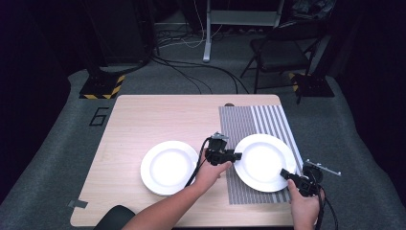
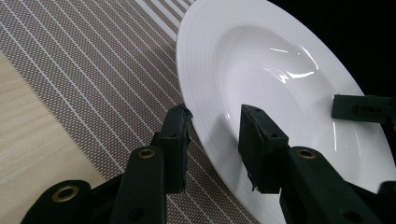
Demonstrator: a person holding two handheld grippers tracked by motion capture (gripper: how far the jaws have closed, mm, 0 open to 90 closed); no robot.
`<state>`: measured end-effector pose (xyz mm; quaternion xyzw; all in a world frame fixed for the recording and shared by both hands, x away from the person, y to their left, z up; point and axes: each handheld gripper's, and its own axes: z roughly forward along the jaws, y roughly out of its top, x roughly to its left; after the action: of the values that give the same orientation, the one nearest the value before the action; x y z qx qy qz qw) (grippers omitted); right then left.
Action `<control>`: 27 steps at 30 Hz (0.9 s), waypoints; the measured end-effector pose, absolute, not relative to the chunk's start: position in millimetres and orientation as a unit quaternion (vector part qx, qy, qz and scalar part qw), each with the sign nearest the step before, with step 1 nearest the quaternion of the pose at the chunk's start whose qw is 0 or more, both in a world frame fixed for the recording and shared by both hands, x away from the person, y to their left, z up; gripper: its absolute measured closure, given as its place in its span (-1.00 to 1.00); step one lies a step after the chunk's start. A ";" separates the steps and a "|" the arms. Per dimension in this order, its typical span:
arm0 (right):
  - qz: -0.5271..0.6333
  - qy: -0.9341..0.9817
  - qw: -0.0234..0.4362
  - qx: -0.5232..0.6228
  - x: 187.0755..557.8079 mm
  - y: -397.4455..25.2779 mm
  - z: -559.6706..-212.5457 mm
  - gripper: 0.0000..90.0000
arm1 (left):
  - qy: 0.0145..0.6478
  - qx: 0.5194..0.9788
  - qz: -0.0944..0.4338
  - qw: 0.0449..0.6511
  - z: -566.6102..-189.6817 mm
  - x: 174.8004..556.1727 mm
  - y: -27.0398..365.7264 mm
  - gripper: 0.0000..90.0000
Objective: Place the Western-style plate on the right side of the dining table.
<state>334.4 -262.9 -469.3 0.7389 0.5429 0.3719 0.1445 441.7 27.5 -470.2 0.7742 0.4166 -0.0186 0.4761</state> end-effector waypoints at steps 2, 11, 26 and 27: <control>0.371 0.543 0.144 0.740 336.7 -262.9 -469.9 0.33 | 0.420 0.774 -0.018 0.473 -471.3 443.3 26.8 0.40; 0.372 0.545 0.148 0.737 346.2 -265.9 -477.3 0.33 | 0.424 0.774 -0.017 0.469 -478.0 452.1 23.0 0.41; 0.372 0.551 0.148 0.732 364.7 -268.5 -483.2 0.33 | 0.437 0.768 -0.013 0.467 -485.3 466.7 20.2 0.41; 0.370 0.553 0.149 0.732 365.6 -268.4 -483.6 0.33 | 0.440 0.767 -0.015 0.467 -486.0 467.2 20.1 0.41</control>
<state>365.6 -268.4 -483.6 0.7319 0.5527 0.3695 0.1494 467.2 20.1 -486.0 0.7670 0.4398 -0.0146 0.4670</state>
